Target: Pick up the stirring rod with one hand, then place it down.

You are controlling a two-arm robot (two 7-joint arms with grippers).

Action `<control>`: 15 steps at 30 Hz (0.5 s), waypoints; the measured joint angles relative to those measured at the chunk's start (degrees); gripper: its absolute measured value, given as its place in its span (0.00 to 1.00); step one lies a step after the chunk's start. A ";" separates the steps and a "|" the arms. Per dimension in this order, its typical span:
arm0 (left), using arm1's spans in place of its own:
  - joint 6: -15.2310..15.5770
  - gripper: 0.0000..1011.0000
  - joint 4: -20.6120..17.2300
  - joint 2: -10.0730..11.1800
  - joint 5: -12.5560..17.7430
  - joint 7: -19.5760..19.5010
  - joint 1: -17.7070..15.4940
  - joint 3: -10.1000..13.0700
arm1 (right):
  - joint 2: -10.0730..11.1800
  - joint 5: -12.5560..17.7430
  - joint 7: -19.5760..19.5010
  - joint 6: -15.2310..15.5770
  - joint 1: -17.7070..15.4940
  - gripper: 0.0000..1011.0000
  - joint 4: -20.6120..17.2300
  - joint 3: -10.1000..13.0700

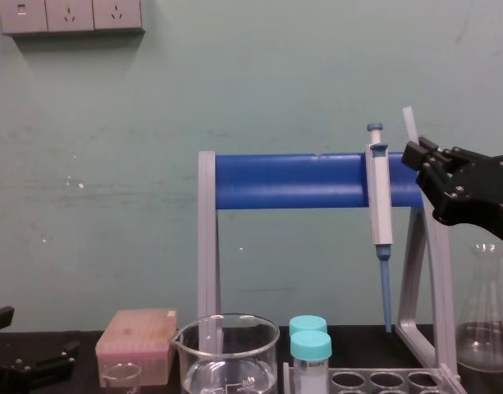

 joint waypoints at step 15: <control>0.00 0.99 0.00 0.00 0.00 0.00 0.00 0.00 | 0.00 0.00 0.00 0.00 0.00 0.06 0.00 0.00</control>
